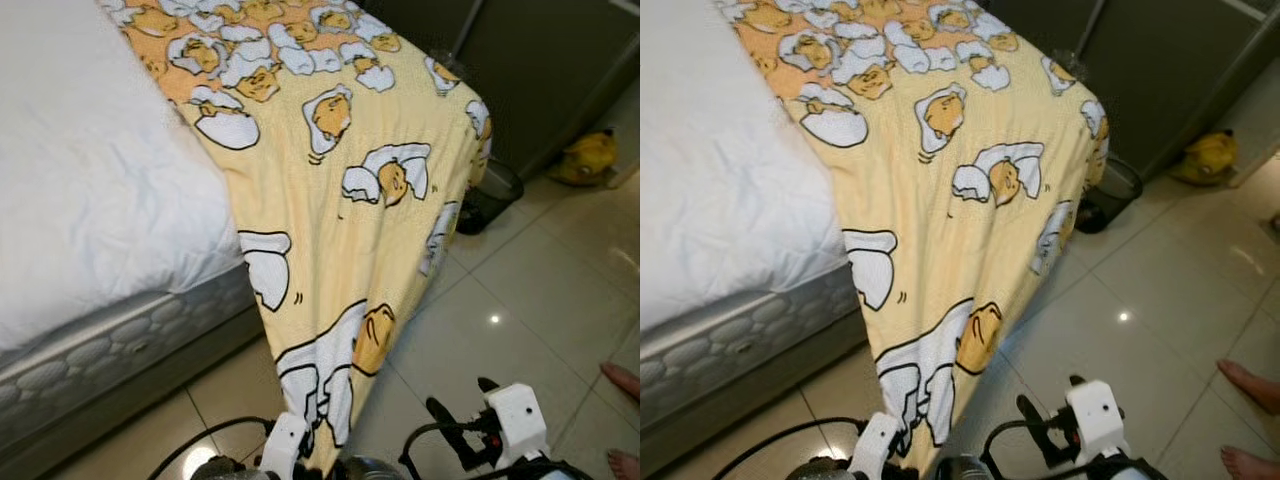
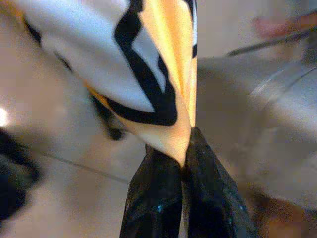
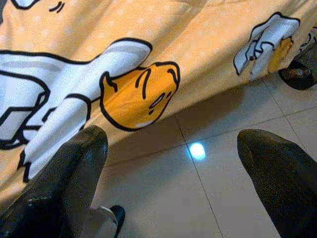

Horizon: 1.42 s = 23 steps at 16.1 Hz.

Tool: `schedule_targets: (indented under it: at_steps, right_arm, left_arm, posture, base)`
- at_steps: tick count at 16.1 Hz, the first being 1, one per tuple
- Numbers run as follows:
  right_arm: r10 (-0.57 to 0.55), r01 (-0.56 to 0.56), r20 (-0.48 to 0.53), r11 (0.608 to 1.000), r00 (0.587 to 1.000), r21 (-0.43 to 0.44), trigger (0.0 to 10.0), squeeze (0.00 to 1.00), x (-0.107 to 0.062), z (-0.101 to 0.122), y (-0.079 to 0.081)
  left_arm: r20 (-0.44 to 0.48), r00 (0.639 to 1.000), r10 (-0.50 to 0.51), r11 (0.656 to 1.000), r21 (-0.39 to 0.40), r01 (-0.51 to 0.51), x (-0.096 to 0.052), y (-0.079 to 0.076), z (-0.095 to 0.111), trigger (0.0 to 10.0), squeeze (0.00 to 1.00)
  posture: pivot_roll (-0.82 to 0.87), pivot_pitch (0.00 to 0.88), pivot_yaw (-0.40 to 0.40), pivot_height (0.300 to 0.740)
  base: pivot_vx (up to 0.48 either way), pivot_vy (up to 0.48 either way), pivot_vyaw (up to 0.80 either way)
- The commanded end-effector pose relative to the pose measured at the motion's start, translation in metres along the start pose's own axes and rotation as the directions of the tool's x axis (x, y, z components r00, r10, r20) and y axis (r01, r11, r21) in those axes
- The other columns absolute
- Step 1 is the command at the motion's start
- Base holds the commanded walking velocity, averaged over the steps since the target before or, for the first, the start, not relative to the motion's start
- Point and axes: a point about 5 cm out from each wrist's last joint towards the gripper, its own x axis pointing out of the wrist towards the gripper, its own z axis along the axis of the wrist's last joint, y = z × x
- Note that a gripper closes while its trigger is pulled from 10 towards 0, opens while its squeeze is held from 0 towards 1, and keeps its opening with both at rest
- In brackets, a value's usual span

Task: Clean up the room

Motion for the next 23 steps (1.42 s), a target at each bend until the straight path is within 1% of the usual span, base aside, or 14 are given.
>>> schedule_targets:
  at_steps: [1, 2, 4, 7, 8, 9, 10, 12, 13, 15, 18, 19, 21, 23]
  right_arm:
    - [-0.012, 0.012, -0.011, 1.000, 1.000, -0.004, 10.0, 0.00, -0.004, -0.004, -0.004]
    - [-0.026, 0.026, 0.001, 1.000, 1.000, 0.002, 10.0, 0.00, -0.005, -0.002, -0.005]
    - [-0.054, 0.054, 0.011, 0.998, 0.998, 0.021, 10.0, 0.00, -0.007, -0.001, -0.009]
    - [-0.058, 0.058, 0.001, 0.998, 0.998, 0.032, 10.0, 0.00, -0.008, -0.005, -0.009]
    - [-0.060, 0.060, 0.004, 0.997, 0.998, 0.037, 10.0, 0.00, -0.006, -0.005, -0.009]
    - [-0.094, 0.092, 0.057, 0.995, 0.994, 0.046, 10.0, 0.00, 0.001, 0.007, -0.013]
    - [-0.107, 0.103, 0.078, 0.993, 0.991, 0.051, 10.0, 0.00, 0.005, 0.012, -0.015]
    - [-0.179, 0.169, 0.249, 0.984, 0.952, 0.059, 10.0, 0.00, 0.034, 0.059, -0.027]
    - [-0.188, 0.178, 0.274, 0.982, 0.943, 0.064, 10.0, 0.00, 0.038, 0.067, -0.029]
    - [-0.252, 0.227, 0.387, 0.968, 0.887, 0.111, 10.0, 0.00, 0.061, 0.104, -0.043]
    - [-0.378, 0.309, 0.417, 0.924, 0.827, 0.224, 10.0, 0.00, 0.077, 0.121, -0.064]
    - [-0.400, 0.322, 0.413, 0.914, 0.818, 0.246, 10.0, 0.00, 0.083, 0.123, -0.065]
    - [-0.405, 0.325, 0.408, 0.911, 0.818, 0.252, 10.0, 0.00, 0.090, 0.122, -0.062]
    - [-0.360, 0.294, 0.405, 0.931, 0.841, 0.217, 10.0, 0.00, 0.097, 0.117, -0.053]
  left_arm:
    - [0.056, 0.990, -0.132, 0.991, 0.010, 0.131, 0.028, -0.081, 0.026, 10.0, 0.76]
    - [0.036, 0.987, -0.154, 0.988, -0.013, 0.154, 0.029, -0.085, 0.024, 10.0, 1.00]
    - [-0.048, 0.950, -0.307, 0.940, -0.172, 0.295, 0.029, -0.109, 0.005, 10.0, 1.00]
    - [-0.014, 0.914, -0.405, 0.887, -0.248, 0.389, 0.029, -0.119, 0.012, 10.0, 1.00]
    - [0.036, 0.935, -0.354, 0.928, -0.113, 0.356, 0.029, -0.109, 0.026, 10.0, 1.00]
    - [0.222, 0.957, -0.185, 0.974, 0.170, 0.149, 0.022, -0.080, 0.063, 10.0, 1.00]
    - [0.295, 0.945, -0.142, 0.973, 0.216, 0.079, 0.018, -0.072, 0.076, 10.0, 1.00]
    - [0.594, 0.800, 0.082, 0.972, 0.131, -0.197, -0.016, -0.019, 0.139, 10.0, 1.00]
    - [0.624, 0.772, 0.124, 0.970, 0.086, -0.225, -0.022, -0.010, 0.147, 10.0, 1.00]
    - [0.732, 0.593, 0.335, 0.925, -0.136, -0.355, -0.058, 0.033, 0.192, 10.0, 1.00]
    - [0.830, 0.396, 0.394, 0.890, -0.237, -0.390, -0.101, 0.050, 0.226, 10.0, 1.00]
    - [0.838, 0.396, 0.375, 0.895, -0.217, -0.390, -0.103, 0.049, 0.229, 10.0, 0.00]
    - [0.806, 0.417, 0.421, 0.864, -0.215, -0.456, -0.095, 0.052, 0.228, 10.0, 0.00]
    - [0.699, 0.455, 0.552, 0.819, -0.352, -0.452, -0.085, 0.068, 0.217, 10.0, 0.00]
  posture:
    - [-0.13, 0.121, -0.170, 0.740]
    - [-0.13, 0.123, -0.167, 0.740]
    - [-0.13, 0.126, -0.161, 0.740]
    - [-0.13, 0.133, -0.158, 0.740]
    - [-0.12, 0.130, -0.154, 0.740]
    - [-0.10, 0.116, -0.145, 0.740]
    - [-0.10, 0.110, -0.142, 0.740]
    - [-0.06, 0.031, -0.105, 0.740]
    - [-0.06, 0.031, -0.105, 0.740]
    - [-0.02, 0.000, -0.068, 0.740]
    - [0.02, 0.000, -0.026, 0.740]
    - [0.03, 0.000, -0.014, 0.740]
    - [0.03, 0.000, -0.013, 0.740]
    - [0.02, 0.000, -0.014, 0.740]
  base:
    - [0.000, 0.000, 0.00]
    - [0.000, 0.000, 0.00]
    - [0.000, 0.000, 0.00]
    - [0.000, 0.000, 0.00]
    - [0.000, 0.000, 0.00]
    - [0.000, 0.000, 0.00]
    - [0.000, 0.000, 0.00]
    - [0.000, 0.000, 0.00]
    - [0.000, 0.000, 0.00]
    - [0.000, 0.000, 0.00]
    - [0.000, -0.160, 0.00]
    - [0.281, -0.386, 0.55]
    - [0.281, -0.386, 0.52]
    - [0.281, -0.386, 0.42]
